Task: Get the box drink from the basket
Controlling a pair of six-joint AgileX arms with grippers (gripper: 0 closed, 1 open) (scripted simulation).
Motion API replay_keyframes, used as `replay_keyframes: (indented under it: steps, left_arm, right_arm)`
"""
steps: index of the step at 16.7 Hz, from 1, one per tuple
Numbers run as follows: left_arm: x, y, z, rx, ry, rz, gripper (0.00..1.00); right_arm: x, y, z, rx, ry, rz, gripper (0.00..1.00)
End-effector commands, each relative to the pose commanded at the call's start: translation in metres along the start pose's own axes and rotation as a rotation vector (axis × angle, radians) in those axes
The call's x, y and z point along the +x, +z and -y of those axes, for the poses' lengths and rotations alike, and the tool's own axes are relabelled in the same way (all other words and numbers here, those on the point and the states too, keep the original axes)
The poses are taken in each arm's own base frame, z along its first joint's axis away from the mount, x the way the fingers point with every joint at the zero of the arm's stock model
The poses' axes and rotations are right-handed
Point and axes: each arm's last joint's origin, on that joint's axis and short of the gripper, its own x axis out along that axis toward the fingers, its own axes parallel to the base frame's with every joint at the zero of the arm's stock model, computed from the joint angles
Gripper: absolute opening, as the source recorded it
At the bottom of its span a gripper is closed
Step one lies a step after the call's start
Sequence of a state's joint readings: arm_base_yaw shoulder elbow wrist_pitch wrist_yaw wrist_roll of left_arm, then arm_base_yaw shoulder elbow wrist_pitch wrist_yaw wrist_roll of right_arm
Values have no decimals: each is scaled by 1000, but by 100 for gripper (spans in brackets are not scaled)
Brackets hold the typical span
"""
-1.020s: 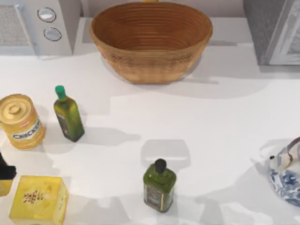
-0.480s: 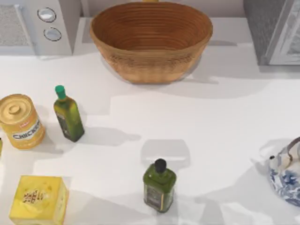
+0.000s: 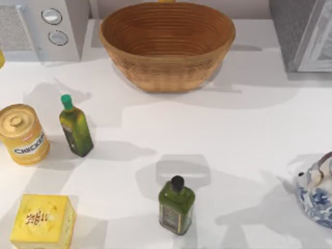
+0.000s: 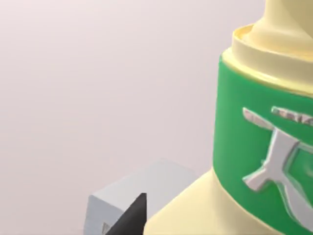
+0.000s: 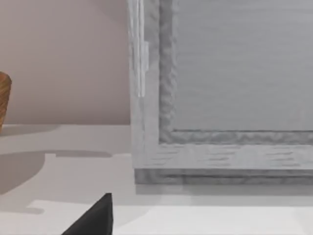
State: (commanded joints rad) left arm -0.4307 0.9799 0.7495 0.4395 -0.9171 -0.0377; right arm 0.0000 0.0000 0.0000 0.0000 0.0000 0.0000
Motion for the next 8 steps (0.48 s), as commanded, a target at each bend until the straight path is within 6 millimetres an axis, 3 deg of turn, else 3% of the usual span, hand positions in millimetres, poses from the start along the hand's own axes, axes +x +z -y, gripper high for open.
replay_keyframes:
  steps: [2,4,8]
  left_arm:
    - [6,-7,45,-16,68,-17,0]
    - [0,-21,90,-24,126,-38,0]
    - [-48,-83,166,60,189,-91,0]
  right_arm:
    - [0,0,0,0,0,0,100]
    - [0,0,0,0,0,0,100]
    - [0,0,0,0,0,0,100]
